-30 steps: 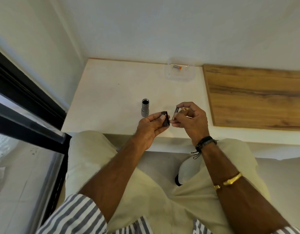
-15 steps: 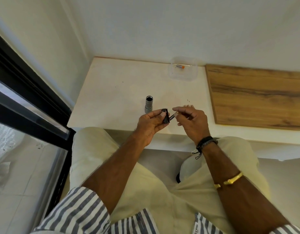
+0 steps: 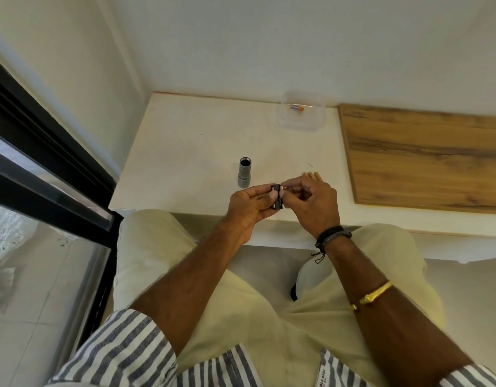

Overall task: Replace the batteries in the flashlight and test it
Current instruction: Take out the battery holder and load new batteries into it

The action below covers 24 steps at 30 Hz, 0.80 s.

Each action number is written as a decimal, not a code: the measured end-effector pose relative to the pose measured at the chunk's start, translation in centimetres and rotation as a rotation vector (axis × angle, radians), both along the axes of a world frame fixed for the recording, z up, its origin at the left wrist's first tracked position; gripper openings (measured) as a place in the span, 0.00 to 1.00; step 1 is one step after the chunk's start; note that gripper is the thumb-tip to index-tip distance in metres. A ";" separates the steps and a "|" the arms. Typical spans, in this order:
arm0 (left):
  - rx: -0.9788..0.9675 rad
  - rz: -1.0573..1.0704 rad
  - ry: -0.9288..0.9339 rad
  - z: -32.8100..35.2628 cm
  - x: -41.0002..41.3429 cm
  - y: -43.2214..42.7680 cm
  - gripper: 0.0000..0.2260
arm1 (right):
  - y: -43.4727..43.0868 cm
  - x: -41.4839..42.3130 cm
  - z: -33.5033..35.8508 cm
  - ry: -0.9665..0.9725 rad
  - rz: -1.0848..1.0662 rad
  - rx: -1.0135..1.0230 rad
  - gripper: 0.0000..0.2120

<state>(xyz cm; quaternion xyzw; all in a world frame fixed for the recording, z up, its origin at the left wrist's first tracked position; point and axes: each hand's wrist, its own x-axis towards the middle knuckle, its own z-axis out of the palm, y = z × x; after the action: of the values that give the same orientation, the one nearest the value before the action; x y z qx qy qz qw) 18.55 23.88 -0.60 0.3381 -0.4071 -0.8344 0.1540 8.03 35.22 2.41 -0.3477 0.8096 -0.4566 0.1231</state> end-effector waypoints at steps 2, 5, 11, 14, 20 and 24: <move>0.008 0.006 -0.001 0.0 0.1 0.1 0.12 | 0.0 0.1 -0.2 -0.002 0.003 0.001 0.06; 0.032 0.022 0.017 0.1 0.0 0.0 0.12 | 0.2 0.2 -0.3 0.044 0.016 -0.026 0.07; 0.073 0.068 0.052 0.1 -0.4 0.1 0.10 | 0.0 0.7 -0.2 0.133 0.039 -0.070 0.10; 0.116 0.085 0.074 0.0 -0.8 0.0 0.08 | -0.1 0.7 -0.2 0.200 0.058 -0.083 0.10; 0.204 0.044 0.125 -0.1 -1.9 0.1 0.08 | -0.3 -0.4 -0.5 0.122 0.003 -0.105 0.09; 0.259 0.061 0.133 -0.4 -2.7 -0.3 0.12 | -0.8 -2.0 -1.0 -0.043 -0.174 -0.171 0.09</move>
<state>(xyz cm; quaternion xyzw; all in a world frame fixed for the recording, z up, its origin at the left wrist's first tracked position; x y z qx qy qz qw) 15.90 23.55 -0.95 0.3112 -0.2746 -0.8955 0.1608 6.07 34.41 1.46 -0.2753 0.7921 -0.5403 0.0702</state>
